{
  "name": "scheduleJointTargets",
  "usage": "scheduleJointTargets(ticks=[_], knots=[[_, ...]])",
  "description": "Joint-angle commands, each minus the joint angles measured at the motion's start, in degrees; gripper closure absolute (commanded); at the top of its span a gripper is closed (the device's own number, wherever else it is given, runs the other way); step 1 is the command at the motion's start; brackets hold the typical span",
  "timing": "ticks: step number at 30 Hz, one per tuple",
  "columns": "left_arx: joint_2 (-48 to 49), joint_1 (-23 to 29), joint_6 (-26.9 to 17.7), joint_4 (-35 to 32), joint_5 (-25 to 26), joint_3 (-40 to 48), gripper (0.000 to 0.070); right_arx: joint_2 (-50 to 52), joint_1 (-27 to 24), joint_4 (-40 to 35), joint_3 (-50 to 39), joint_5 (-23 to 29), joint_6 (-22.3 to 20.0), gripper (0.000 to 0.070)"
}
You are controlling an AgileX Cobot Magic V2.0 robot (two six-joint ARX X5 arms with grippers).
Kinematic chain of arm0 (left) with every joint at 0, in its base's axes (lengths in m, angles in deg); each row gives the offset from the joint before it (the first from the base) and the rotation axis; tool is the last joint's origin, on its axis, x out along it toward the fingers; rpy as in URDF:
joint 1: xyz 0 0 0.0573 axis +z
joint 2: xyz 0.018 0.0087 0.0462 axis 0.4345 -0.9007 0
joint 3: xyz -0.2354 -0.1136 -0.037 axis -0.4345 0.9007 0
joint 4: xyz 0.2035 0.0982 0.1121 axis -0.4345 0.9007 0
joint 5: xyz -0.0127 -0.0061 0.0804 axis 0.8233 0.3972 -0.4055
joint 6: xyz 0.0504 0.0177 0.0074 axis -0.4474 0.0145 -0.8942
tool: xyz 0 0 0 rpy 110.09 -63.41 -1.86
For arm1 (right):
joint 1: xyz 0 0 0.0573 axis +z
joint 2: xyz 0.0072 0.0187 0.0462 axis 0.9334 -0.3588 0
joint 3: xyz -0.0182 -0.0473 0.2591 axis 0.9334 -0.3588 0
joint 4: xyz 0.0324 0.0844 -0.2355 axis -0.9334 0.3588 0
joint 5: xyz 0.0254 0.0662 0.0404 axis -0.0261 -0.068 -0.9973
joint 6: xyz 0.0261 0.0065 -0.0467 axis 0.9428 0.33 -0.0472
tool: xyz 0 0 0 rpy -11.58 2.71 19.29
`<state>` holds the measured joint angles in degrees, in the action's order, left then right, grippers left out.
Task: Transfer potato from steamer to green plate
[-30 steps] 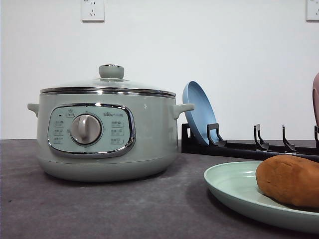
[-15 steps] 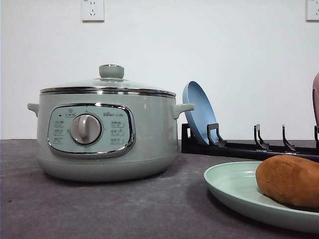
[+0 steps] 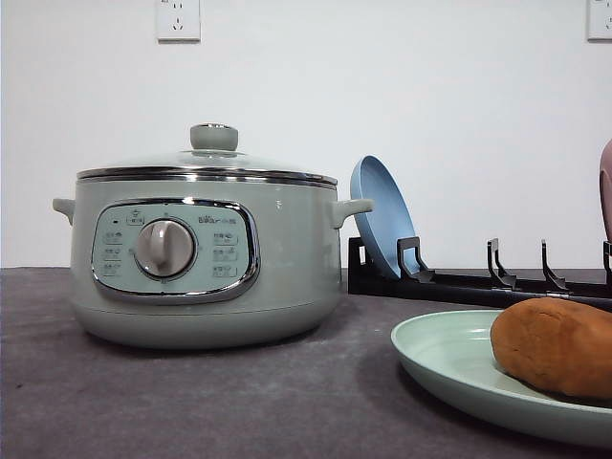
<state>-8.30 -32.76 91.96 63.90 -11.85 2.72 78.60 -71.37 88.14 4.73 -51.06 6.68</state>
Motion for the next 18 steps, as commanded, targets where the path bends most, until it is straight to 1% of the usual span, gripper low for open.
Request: scheduleJointTargets(ticks=[1, 18], knots=[[0.07, -0.09, -0.39, 0.35, -0.2, 1.16, 0.07, 0.13, 0.0, -0.74, -0.26, 0.0, -0.17, 0.0685], [0.07, -0.09, -0.39, 0.35, -0.2, 1.16, 0.07, 0.13, 0.0, -0.74, -0.26, 0.0, -0.17, 0.0685]])
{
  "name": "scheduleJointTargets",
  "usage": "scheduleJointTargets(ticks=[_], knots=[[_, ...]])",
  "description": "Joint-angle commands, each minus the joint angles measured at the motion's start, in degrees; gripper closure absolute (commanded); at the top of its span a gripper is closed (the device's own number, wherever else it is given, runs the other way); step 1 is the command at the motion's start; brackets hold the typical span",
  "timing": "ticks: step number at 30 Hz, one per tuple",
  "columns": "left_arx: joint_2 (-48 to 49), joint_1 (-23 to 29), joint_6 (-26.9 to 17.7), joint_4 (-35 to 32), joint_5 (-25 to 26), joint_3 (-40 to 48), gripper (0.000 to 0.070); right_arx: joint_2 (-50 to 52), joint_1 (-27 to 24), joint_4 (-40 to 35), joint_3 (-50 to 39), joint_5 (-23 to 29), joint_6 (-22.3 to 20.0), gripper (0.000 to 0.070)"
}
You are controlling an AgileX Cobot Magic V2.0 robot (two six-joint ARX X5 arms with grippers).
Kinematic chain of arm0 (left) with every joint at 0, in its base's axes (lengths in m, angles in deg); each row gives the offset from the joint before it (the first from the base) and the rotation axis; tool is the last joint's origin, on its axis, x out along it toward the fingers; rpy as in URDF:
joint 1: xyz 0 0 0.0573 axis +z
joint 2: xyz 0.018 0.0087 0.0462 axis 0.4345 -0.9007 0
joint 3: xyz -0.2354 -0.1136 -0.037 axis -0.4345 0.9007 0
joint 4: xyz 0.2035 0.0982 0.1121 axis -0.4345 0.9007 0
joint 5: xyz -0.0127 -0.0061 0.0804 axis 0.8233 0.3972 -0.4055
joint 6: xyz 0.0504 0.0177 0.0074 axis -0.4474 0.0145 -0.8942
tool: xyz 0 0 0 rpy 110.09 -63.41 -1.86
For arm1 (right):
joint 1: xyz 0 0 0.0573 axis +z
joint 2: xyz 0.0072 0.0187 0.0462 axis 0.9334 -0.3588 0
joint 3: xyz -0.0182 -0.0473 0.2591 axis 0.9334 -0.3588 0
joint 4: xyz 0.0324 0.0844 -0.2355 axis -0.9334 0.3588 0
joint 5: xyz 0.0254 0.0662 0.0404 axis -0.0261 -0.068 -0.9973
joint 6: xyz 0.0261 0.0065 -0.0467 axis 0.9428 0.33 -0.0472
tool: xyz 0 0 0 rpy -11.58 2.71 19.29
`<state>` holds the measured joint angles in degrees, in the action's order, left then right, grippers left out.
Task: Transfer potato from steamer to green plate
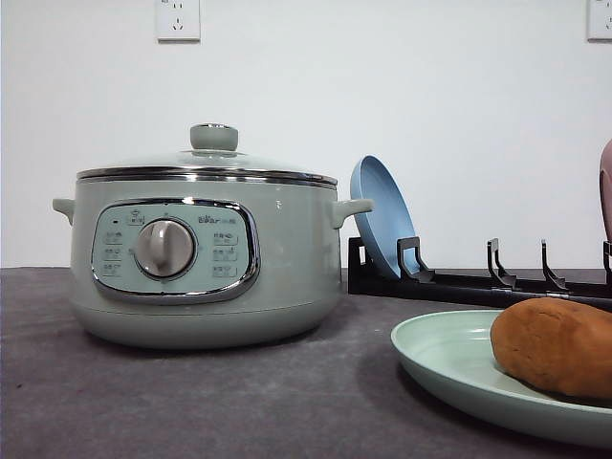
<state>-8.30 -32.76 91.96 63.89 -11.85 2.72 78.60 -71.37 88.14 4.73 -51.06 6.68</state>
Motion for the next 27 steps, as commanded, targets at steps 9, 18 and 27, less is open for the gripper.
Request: scheduleJointTargets(ticks=[9, 18, 27], knots=[[0.07, -0.09, -0.39, 0.36, -0.2, 1.16, 0.07, 0.13, 0.0, -0.74, -0.26, 0.0, -0.17, 0.0685], [0.07, -0.09, -0.39, 0.36, -0.2, 1.16, 0.07, 0.13, 0.0, -0.74, -0.26, 0.0, -0.17, 0.0685], [0.07, -0.09, -0.39, 0.36, -0.2, 1.16, 0.07, 0.13, 0.0, -0.74, -0.26, 0.0, -0.17, 0.0685]])
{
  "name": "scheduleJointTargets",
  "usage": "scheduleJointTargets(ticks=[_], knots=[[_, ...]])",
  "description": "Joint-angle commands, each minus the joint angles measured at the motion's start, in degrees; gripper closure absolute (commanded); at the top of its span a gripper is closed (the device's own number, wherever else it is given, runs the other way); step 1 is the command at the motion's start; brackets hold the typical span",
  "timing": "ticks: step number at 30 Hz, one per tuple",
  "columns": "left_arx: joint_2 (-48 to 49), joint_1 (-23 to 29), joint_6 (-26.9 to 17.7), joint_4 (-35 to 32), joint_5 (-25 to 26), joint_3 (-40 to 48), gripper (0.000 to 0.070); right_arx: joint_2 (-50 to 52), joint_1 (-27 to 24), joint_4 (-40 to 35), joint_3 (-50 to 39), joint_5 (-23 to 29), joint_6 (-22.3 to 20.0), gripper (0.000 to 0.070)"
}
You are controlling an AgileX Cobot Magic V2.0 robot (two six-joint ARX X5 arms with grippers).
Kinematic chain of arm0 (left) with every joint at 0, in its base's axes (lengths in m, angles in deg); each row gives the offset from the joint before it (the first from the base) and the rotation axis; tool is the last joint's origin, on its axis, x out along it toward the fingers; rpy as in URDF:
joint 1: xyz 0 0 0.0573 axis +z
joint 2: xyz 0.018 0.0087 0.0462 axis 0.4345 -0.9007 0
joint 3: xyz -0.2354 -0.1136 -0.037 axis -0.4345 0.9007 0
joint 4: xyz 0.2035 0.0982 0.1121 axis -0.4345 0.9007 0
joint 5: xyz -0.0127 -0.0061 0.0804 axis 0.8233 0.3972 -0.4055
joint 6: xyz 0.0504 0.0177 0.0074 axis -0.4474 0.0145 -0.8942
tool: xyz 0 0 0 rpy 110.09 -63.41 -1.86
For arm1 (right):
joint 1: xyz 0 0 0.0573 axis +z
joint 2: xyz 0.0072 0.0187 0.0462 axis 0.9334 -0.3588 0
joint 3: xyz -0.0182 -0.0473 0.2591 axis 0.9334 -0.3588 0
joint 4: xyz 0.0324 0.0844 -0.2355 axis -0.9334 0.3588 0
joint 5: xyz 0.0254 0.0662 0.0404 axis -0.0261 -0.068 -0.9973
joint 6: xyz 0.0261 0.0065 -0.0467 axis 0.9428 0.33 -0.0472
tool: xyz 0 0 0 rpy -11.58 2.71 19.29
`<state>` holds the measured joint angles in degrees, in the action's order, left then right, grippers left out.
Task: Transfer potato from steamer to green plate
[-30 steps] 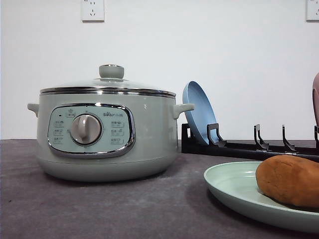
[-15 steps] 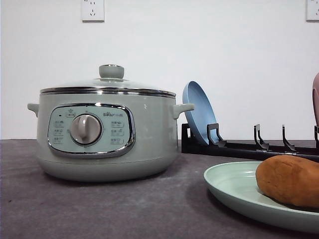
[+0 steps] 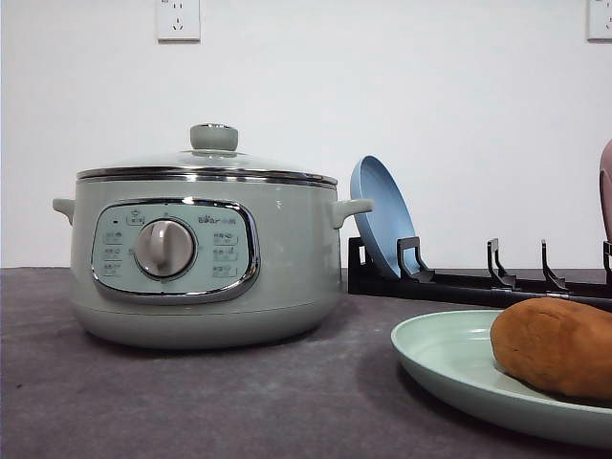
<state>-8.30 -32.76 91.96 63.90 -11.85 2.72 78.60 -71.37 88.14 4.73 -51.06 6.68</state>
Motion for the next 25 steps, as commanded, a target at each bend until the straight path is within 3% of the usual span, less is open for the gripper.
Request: scheduleJointTargets(ticks=[1, 25], knots=[[0.07, -0.09, -0.39, 0.35, -0.2, 1.16, 0.07, 0.13, 0.0, -0.74, -0.26, 0.0, -0.17, 0.0685], [0.07, -0.09, -0.39, 0.36, -0.2, 1.16, 0.07, 0.13, 0.0, -0.74, -0.26, 0.0, -0.17, 0.0685]])
